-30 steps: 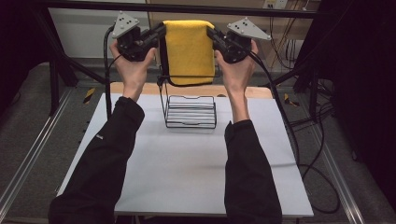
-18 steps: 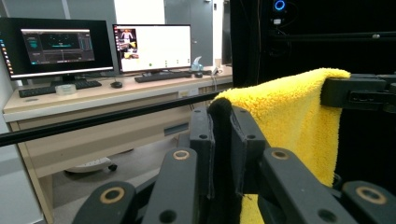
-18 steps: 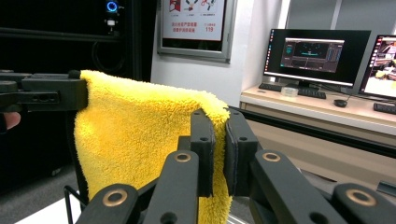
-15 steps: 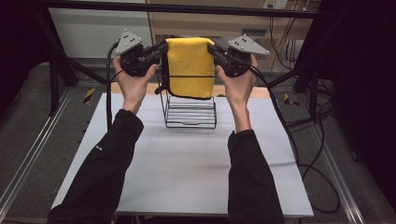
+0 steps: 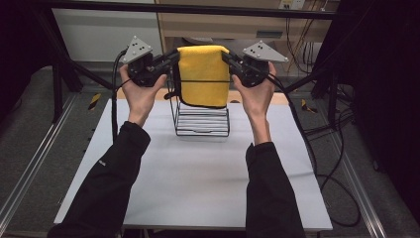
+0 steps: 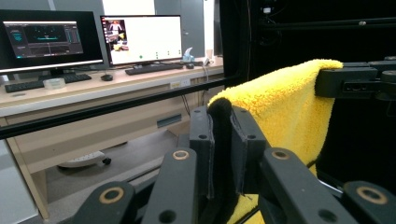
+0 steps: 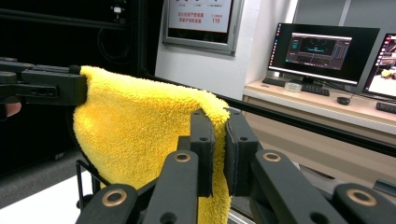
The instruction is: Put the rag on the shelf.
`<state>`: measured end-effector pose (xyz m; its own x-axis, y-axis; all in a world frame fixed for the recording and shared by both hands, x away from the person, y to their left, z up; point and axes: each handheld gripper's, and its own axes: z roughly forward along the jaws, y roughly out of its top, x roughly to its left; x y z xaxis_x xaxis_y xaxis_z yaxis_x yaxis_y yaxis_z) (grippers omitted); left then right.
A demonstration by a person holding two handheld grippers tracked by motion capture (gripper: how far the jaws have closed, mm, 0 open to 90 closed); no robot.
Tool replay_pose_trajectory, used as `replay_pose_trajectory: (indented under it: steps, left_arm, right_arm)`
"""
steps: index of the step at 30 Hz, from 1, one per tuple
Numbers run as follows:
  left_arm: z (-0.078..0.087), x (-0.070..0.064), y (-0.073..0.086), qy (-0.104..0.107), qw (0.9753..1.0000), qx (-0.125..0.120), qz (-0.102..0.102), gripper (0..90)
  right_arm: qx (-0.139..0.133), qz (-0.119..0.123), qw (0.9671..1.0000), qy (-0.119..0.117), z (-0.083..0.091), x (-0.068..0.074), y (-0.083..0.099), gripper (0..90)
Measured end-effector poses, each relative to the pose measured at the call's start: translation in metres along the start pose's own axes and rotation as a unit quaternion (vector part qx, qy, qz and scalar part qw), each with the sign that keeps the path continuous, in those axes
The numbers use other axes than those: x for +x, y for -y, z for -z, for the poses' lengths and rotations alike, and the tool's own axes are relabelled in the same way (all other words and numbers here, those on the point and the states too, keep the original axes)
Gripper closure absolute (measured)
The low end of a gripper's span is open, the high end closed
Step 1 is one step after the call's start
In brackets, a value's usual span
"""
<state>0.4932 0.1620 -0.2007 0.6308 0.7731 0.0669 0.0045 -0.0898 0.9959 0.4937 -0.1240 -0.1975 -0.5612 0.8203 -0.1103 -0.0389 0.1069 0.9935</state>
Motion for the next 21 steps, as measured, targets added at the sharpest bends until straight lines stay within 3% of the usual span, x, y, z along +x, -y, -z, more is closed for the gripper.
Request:
replay_pose_trajectory:
  steps: [13,21]
  left_arm:
    - [0.011,-0.005,0.009,0.01,0.9998,0.013,-0.011,79.8]
    - [0.019,-0.014,0.012,0.011,0.999,0.026,-0.034,79.5]
  right_arm:
    - [0.008,0.015,0.9998,-0.013,0.011,0.008,0.006,83.4]
    - [0.01,0.018,0.9996,-0.019,0.021,0.014,0.012,83.1]
